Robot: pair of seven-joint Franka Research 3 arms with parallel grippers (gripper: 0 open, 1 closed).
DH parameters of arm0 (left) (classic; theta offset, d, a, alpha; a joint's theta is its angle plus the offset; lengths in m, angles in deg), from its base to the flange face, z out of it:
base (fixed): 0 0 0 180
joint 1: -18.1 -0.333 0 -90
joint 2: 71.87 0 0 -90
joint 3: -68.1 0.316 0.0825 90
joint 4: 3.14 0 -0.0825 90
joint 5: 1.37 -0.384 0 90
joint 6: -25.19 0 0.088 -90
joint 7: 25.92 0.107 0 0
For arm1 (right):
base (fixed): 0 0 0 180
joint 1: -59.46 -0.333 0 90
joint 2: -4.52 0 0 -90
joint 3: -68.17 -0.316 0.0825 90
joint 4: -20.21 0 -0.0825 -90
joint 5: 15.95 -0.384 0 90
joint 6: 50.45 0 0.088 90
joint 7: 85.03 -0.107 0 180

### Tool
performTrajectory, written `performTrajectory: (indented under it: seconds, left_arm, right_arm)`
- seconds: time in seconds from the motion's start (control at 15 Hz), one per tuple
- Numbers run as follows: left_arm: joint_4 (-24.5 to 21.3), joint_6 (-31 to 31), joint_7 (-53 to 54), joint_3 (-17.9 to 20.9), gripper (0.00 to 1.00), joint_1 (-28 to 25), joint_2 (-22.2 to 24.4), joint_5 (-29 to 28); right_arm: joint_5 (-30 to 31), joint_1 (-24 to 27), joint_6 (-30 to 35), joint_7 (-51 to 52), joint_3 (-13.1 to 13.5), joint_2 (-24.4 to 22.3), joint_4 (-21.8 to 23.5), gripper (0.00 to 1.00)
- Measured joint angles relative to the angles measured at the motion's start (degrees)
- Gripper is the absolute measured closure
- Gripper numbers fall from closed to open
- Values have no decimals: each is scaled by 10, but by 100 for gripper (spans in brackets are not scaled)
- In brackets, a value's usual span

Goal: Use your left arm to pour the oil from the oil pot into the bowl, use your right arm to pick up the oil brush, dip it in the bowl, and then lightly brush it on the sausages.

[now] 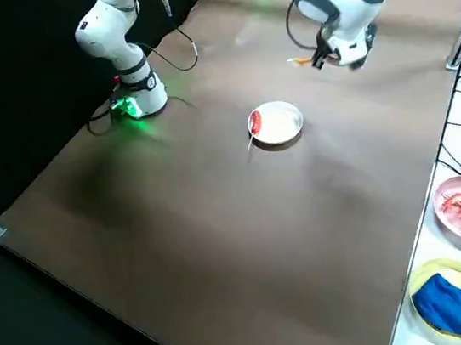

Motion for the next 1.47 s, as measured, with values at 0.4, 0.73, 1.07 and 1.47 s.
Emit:
performTrajectory:
  seconds: [0.4, 0.73, 1.07, 1.47]
  left_arm:
    - [0, 0, 0, 1, 0, 0, 0, -1]
    - [3, 0, 0, 4, 0, -2, 0, -12]
    - [5, 0, 0, 5, 0, -14, 0, -15]
    - [11, 0, 0, 6, 0, -26, 5, -15]
  right_arm:
    - [8, 69, 10, 86, 2, 6, 71, 96]
    - [19, 81, 4, 128, 2, 28, 84, 96]
    - [31, 92, -12, 150, 2, 56, 85, 96]
    - [53, 96, -17, 189, 2, 82, 86, 96]
